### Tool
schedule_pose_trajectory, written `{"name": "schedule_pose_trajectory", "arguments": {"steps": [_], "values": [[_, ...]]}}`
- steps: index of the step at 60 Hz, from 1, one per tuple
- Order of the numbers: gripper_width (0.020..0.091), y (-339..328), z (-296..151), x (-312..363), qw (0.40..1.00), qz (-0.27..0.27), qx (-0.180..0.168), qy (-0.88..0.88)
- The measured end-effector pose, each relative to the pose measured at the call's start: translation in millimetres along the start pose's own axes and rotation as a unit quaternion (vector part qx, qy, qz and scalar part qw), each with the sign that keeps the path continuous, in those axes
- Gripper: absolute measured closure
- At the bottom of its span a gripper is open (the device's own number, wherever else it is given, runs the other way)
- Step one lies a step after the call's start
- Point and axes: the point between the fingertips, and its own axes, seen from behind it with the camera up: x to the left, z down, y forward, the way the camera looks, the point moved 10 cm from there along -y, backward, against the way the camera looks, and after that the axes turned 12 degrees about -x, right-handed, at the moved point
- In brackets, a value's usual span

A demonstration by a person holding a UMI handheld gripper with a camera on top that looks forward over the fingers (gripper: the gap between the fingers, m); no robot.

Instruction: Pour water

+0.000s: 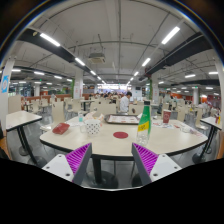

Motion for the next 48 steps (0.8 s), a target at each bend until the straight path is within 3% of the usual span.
{"name": "schedule_pose_trajectory", "arguments": {"steps": [16, 23, 34, 48], "values": [[0.0291, 25.5, 7.0, -12.7, 1.0, 0.023, -0.007, 0.004], [0.0288, 36.7, -4.2, -53.0, 0.999, 0.035, -0.009, 0.004], [0.0292, 96.8, -7.1, -109.1, 0.996, 0.08, -0.037, -0.006], [0.0291, 190.7, 10.0, -142.9, 0.996, 0.089, -0.017, 0.002]]}}
